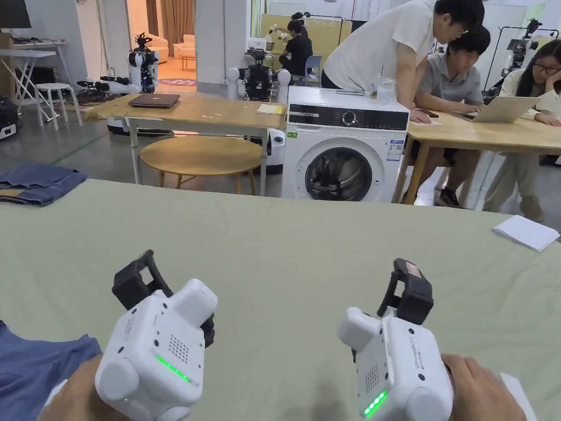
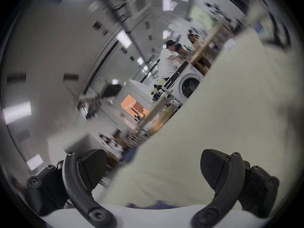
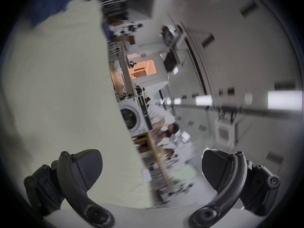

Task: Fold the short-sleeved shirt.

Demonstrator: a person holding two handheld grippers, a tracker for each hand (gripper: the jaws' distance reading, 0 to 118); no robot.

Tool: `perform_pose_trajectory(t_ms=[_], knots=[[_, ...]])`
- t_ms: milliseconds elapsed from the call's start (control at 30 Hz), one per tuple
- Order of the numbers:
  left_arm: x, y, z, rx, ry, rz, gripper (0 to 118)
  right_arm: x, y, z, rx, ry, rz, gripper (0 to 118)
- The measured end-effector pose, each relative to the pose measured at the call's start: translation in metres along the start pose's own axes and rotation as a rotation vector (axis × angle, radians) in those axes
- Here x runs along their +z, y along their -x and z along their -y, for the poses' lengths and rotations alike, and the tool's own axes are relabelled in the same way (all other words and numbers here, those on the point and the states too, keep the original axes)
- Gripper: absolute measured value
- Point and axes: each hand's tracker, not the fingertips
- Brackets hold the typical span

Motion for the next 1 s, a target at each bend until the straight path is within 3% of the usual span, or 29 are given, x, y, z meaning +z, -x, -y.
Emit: perform_pose_trajectory(t_ms=[133,233,300,367,433,533,700,800,833,867,900,933,967,1000], knots=[[-0.004,0.033,0.005,0.565,0.047,0.084,114,-0.009,-0.026,0.008,-0.546,0.166,-0.07,118],[-0.002,0.047,0.014,0.844,0.018,0.092,114,-0.01,-0.044,0.024,-0.939,0.214,-0.114,118],[0.001,0.052,0.02,0.943,-0.017,0.092,114,-0.011,-0.048,0.033,-1.102,0.242,-0.114,118],[0.003,0.054,0.021,0.965,-0.035,0.067,114,-0.01,-0.051,0.04,-1.187,0.26,-0.102,118],[0.004,0.054,0.02,0.933,-0.05,0.063,114,-0.008,-0.052,0.042,-1.22,0.264,-0.089,118],[0.005,0.051,0.014,0.831,-0.053,0.085,114,-0.008,-0.052,0.043,-1.209,0.25,-0.088,118],[0.005,0.042,0.004,0.764,-0.019,0.072,114,-0.003,-0.046,0.03,-1.106,0.216,-0.093,118],[0.009,0.041,0.003,0.769,-0.033,0.069,114,0.001,-0.046,0.026,-1.093,0.2,-0.075,117],[0.01,0.041,0.003,0.77,-0.039,0.068,114,0.003,-0.047,0.024,-1.095,0.192,-0.073,108],[0.012,0.04,0.002,0.768,-0.045,0.062,111,0.006,-0.047,0.023,-1.094,0.174,-0.067,88],[0.015,0.039,0.001,0.759,-0.058,0.048,100,0.009,-0.048,0.021,-1.078,0.158,-0.046,51],[0.017,0.039,0.001,0.749,-0.074,0.042,82,0.009,-0.048,0.019,-1.043,0.171,-0.005,25],[0.019,0.04,0.0,0.734,-0.092,0.053,58,0.008,-0.048,0.018,-1.044,0.178,-0.012,14],[0.02,0.04,-0.002,0.71,-0.096,0.059,25,0.008,-0.049,0.019,-1.054,0.176,-0.015,14]])
